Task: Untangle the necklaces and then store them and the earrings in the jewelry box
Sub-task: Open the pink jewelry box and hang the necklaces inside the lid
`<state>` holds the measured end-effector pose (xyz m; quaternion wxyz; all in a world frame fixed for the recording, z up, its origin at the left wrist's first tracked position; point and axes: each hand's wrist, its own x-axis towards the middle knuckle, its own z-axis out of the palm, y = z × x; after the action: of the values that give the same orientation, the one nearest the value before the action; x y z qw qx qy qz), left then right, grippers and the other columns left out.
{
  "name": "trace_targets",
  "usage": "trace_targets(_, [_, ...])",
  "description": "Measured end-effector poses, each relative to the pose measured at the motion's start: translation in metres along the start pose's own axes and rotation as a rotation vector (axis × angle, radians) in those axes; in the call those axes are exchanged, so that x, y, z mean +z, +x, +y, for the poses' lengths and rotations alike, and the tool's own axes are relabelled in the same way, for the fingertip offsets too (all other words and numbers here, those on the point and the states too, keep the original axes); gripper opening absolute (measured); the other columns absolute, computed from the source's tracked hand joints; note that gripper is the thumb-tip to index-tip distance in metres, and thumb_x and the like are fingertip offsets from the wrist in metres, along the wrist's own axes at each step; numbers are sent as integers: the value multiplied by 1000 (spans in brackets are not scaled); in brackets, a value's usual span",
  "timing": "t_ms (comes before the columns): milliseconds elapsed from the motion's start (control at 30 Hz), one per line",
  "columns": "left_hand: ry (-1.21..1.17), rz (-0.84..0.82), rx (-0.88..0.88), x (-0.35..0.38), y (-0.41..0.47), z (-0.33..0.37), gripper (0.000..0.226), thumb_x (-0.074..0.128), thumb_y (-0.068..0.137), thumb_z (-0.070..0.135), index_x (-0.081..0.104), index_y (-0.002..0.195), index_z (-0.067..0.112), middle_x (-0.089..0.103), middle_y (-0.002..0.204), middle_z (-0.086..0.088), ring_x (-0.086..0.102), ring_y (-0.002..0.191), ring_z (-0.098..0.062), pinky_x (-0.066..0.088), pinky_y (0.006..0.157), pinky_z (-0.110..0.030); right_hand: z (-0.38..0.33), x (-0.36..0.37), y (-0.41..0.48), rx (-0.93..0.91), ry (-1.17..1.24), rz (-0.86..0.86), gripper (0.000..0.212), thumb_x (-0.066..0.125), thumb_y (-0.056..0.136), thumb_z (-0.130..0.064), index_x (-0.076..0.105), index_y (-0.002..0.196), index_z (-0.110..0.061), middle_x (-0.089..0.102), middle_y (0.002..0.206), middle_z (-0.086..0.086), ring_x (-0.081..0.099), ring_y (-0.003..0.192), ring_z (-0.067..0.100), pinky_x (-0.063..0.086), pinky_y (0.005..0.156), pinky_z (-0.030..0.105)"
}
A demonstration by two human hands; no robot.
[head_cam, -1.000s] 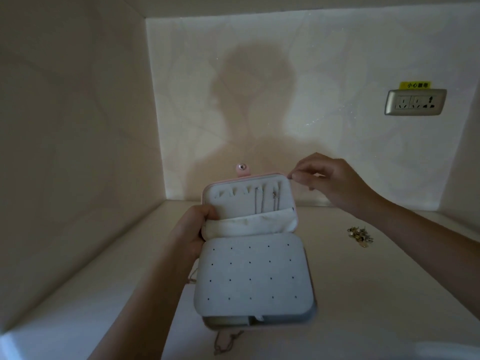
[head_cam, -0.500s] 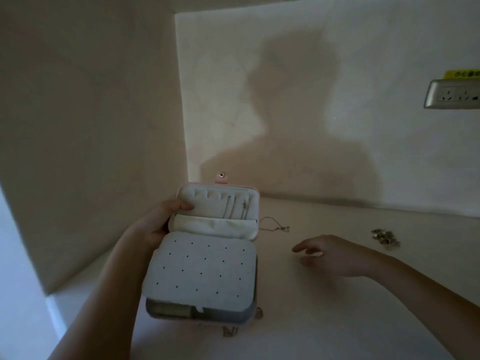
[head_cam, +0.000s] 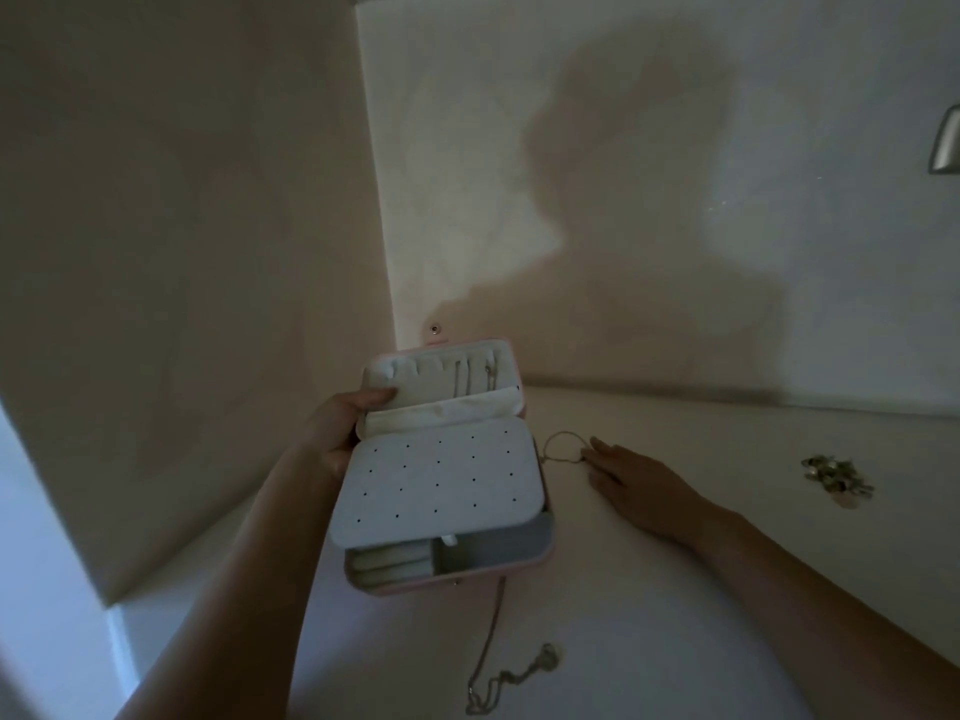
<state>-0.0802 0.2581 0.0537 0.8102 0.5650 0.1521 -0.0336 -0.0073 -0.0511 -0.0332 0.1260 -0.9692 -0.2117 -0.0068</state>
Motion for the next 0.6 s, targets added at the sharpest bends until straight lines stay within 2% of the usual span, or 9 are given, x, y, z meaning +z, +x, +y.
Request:
trace_targets(133, [-33, 0, 11, 8, 15, -6, 38, 54, 89, 19, 57, 122, 0, 65, 112, -25, 65, 88, -38, 55, 79, -50, 9, -7, 2, 13, 94, -53, 47, 34, 103, -40, 29, 149, -30, 17, 160, -6, 13, 148, 14, 10, 115, 25])
trace_targets(200, [-67, -21, 4, 10, 20, -8, 31, 54, 90, 18, 60, 114, 0, 69, 99, -24, 68, 79, -37, 56, 68, -51, 16, -18, 0, 40, 107, -122, 48, 44, 99, -46, 35, 145, -38, 20, 159, -7, 17, 147, 16, 13, 115, 27])
trace_targets(267, [-75, -33, -8, 9, 20, -9, 34, 57, 86, 17, 60, 116, 0, 68, 103, -24, 67, 82, -37, 57, 65, -53, 24, -32, -7, 47, 141, -188, 48, 55, 92, -50, 46, 138, -41, 29, 156, -6, 24, 144, 15, 17, 113, 27])
trace_targets(367, [-90, -58, -16, 6, 18, -9, 48, 61, 76, 17, 60, 121, 1, 66, 112, -24, 68, 86, -37, 58, 67, -52, 37, -52, -23, 29, 185, -241, 34, 66, 85, -47, 64, 118, -40, 53, 138, -12, 44, 130, 5, 30, 101, 20])
trace_targets(467, [-112, -81, -33, 3, 17, -9, 53, 60, 76, 18, 58, 126, 1, 63, 120, -25, 66, 95, -39, 57, 72, -54, 46, -62, -29, 66, 196, -244, 18, 70, 80, -51, 70, 94, -40, 68, 115, -12, 58, 109, 4, 42, 96, 24])
trace_targets(533, [-105, -106, -48, 3, 18, -10, 53, 59, 77, 19, 57, 127, 0, 62, 122, -25, 65, 97, -40, 56, 74, -56, 49, -63, -28, 119, 205, -201, 22, 70, 74, -58, 74, 79, -38, 71, 103, -7, 63, 101, 10, 46, 94, 31])
trace_targets(600, [-98, -117, -55, 5, 19, -10, 49, 59, 78, 19, 58, 123, 0, 64, 116, -26, 67, 91, -40, 57, 70, -56, 47, -62, -25, 172, 141, -117, 26, 69, 77, -54, 76, 77, -30, 72, 96, 2, 64, 93, 15, 47, 86, 32])
